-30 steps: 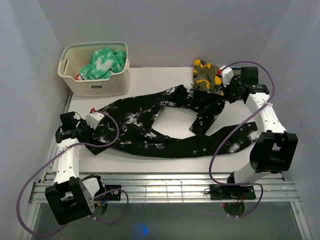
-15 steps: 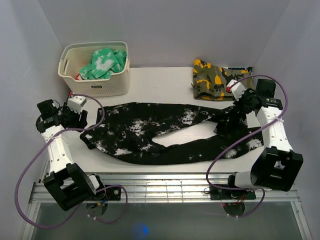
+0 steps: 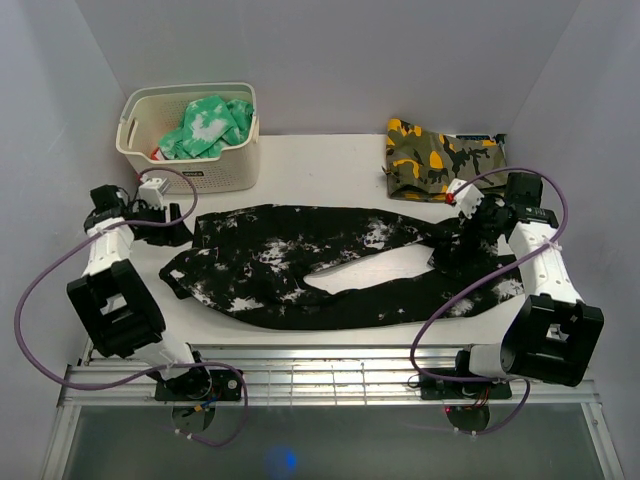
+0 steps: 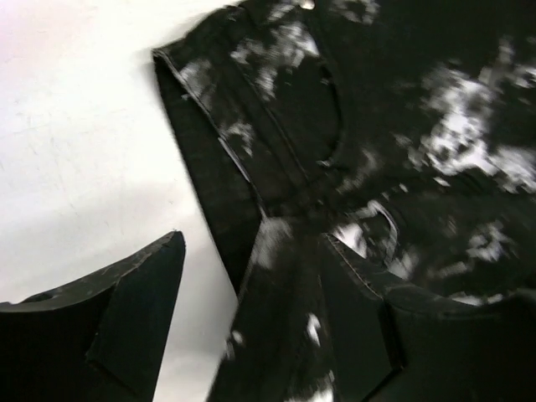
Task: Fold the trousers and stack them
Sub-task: Flatten the trousers out
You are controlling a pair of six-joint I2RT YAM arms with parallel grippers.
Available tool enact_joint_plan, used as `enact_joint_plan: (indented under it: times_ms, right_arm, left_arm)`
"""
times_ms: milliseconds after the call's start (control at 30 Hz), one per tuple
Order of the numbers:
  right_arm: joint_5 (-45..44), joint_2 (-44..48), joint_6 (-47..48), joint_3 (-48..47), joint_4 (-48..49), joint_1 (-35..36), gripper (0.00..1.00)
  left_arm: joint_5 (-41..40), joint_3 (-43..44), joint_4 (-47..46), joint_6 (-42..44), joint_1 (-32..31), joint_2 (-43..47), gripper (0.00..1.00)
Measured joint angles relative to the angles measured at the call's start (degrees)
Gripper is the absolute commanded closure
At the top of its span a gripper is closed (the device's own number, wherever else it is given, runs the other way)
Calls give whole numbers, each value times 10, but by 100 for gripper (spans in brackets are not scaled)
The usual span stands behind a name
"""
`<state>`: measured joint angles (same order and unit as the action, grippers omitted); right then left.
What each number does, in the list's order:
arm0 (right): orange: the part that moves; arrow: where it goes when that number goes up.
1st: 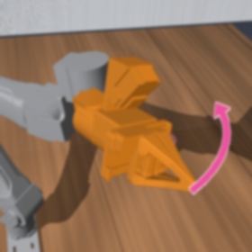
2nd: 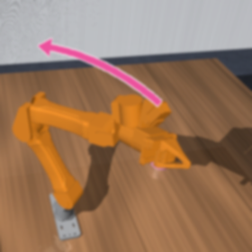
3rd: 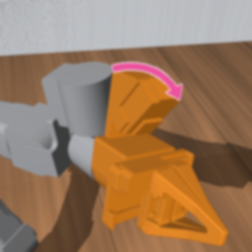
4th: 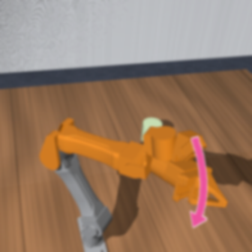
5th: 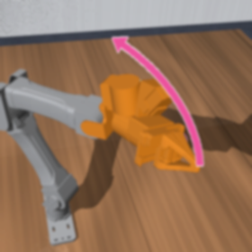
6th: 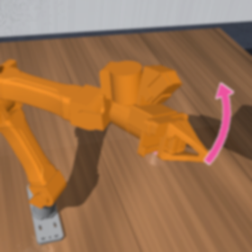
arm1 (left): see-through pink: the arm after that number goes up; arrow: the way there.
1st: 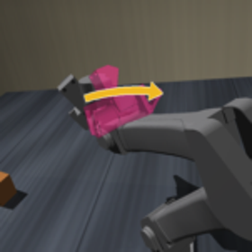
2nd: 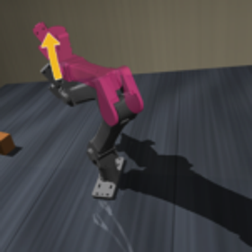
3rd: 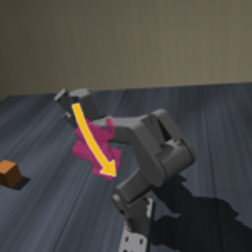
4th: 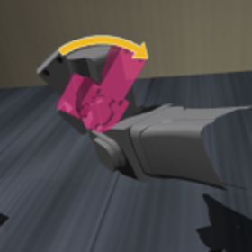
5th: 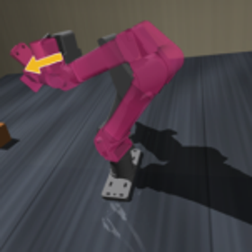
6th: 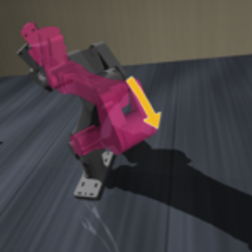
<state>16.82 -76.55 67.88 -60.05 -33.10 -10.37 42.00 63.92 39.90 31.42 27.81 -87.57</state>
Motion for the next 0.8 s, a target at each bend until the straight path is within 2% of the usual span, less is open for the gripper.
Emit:
enact_joint_plan:
  times_ms: [200, 267, 300, 333, 433, 500, 667, 700, 733, 767, 800]
  right_arm:
    - [-4, -14, 1, 0, 2, 0, 92]
    - [-7, -17, 3, 0, 2, 0, 92]
    - [-9, -17, 5, 0, 2, 0, 92]
    - [-13, -17, 7, 0, 2, 0, 92]
    - [-22, -17, 16, -3, 2, 0, 92]
    - [-28, -17, 24, -8, 1, 0, 92]
    - [-38, -17, 43, -32, 5, 0, 92]
    - [-40, -17, 46, -38, 8, 0, 92]
    - [-42, -17, 52, -44, 11, 0, 92]
    - [-43, -17, 58, -48, 15, 0, 92]
    - [-45, -17, 66, -54, 18, 0, 92]
  left_arm:
    - [-115, -5, -144, -92, -110, -55, 24]
    - [-157, -5, -191, -116, -148, -84, 28]
    - [-174, -4, -207, -124, -160, -100, 32]
    - [-193, -2, -220, -134, -170, -119, 41]
    - [-251, 5, -246, -155, -183, -179, 55]
    - [-282, 13, -262, -167, -183, -191, 57]
    - [-329, 14, -276, -183, -184, -197, 49]
    - [-334, 14, -278, -185, -184, -198, 51]
    - [-339, 14, -280, -188, -185, -199, 58]
    - [-342, 14, -280, -189, -186, -199, 78]
    - [-348, 14, -281, -192, -186, -199, 92]
